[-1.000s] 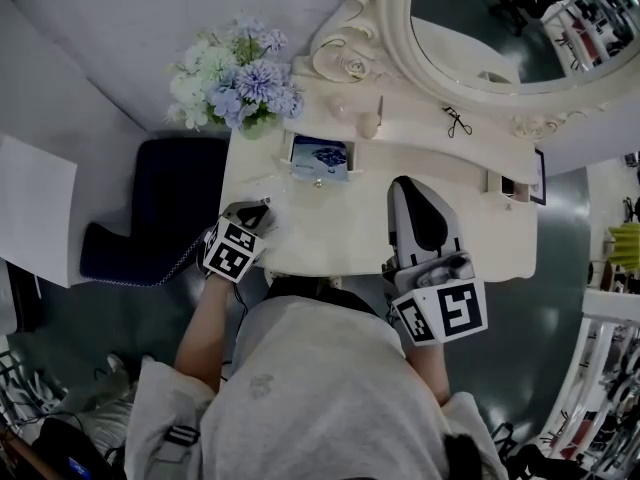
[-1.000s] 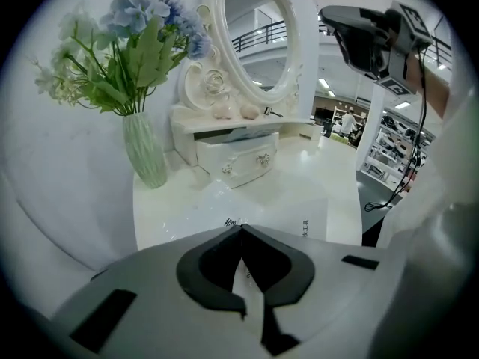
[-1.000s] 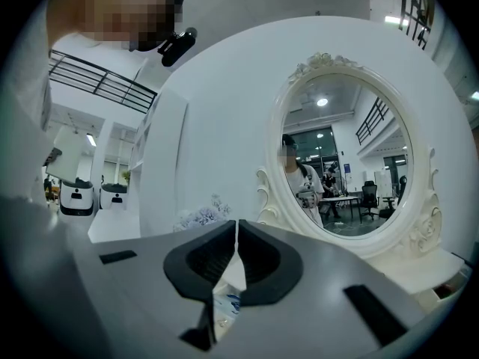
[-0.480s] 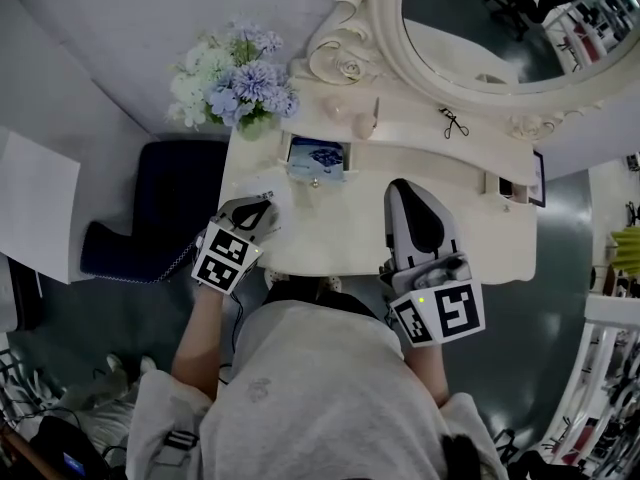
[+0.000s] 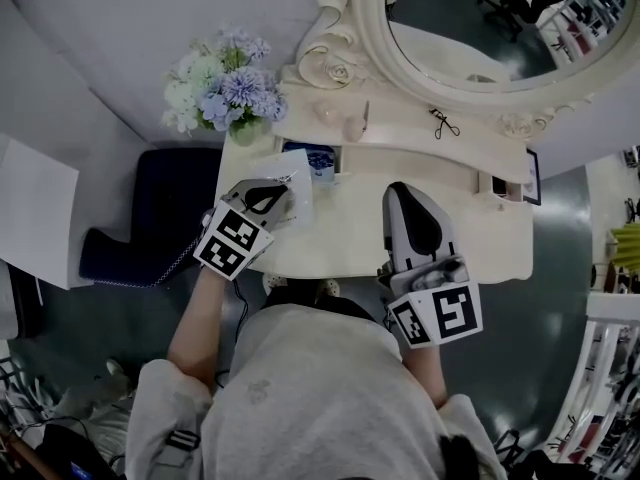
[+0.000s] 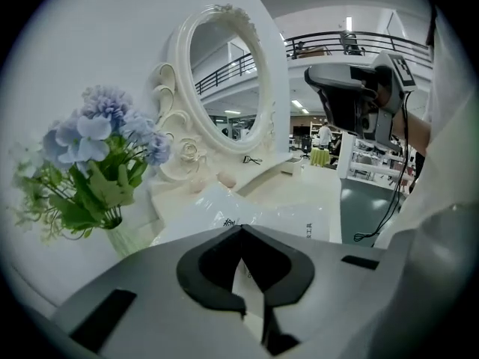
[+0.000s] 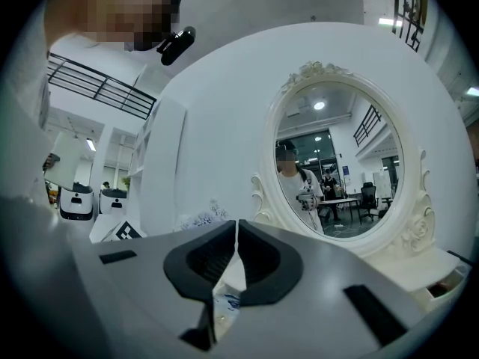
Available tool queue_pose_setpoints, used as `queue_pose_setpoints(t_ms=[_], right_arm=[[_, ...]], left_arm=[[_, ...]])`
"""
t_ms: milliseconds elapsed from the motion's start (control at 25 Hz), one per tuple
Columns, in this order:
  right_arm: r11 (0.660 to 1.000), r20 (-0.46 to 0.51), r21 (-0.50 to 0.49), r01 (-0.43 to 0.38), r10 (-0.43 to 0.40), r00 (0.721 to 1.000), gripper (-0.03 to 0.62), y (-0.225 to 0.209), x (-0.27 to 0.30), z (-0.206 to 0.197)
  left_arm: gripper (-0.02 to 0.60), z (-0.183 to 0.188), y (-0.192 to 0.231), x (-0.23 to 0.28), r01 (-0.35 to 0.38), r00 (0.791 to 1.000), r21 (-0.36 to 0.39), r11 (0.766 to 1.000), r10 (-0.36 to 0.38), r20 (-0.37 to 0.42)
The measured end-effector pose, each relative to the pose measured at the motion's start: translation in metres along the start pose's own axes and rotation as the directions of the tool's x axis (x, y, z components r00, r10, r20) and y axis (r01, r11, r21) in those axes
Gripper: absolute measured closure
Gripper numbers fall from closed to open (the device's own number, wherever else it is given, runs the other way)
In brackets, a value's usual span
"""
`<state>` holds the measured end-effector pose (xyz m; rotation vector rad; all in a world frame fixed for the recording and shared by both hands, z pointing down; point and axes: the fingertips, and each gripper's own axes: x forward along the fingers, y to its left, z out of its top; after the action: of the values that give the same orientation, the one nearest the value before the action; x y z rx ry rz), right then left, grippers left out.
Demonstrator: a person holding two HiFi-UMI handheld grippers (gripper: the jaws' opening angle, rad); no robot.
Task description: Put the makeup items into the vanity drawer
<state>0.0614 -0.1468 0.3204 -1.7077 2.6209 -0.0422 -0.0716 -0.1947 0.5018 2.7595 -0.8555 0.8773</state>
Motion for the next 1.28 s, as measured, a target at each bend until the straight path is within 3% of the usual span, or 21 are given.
queue_pose_setpoints(t_ms=[400,880,1080,1280], right_arm=[[0.998,0.004,0.005,0.056,-0.056,0.998,0.568,-0.018,-0.015,0.0],[0.996,0.003,0.01,0.093,-0.093,0.996,0.568,-0.033,-0.021,-0.002],[0.996,0.001,0.008,0.094,-0.094,0.996,0.568,-0.034,-0.021,-0.001],[0.995,0.0,0.007,0.096,-0.096,0.995,0.568,-0.037,-0.02,-0.001]], left_arm=[[0.568,0.018,-0.004,0.045,0.093,0.993,0.087,0.992,-0.086,-0.084],[0.568,0.013,-0.008,0.07,0.256,0.94,0.044,0.966,-0.238,-0.246],[0.569,0.011,-0.004,0.077,0.262,0.93,0.015,0.965,-0.248,-0.27],[0.569,0.008,0.004,0.084,0.236,0.934,0.036,0.971,-0.217,-0.283]])
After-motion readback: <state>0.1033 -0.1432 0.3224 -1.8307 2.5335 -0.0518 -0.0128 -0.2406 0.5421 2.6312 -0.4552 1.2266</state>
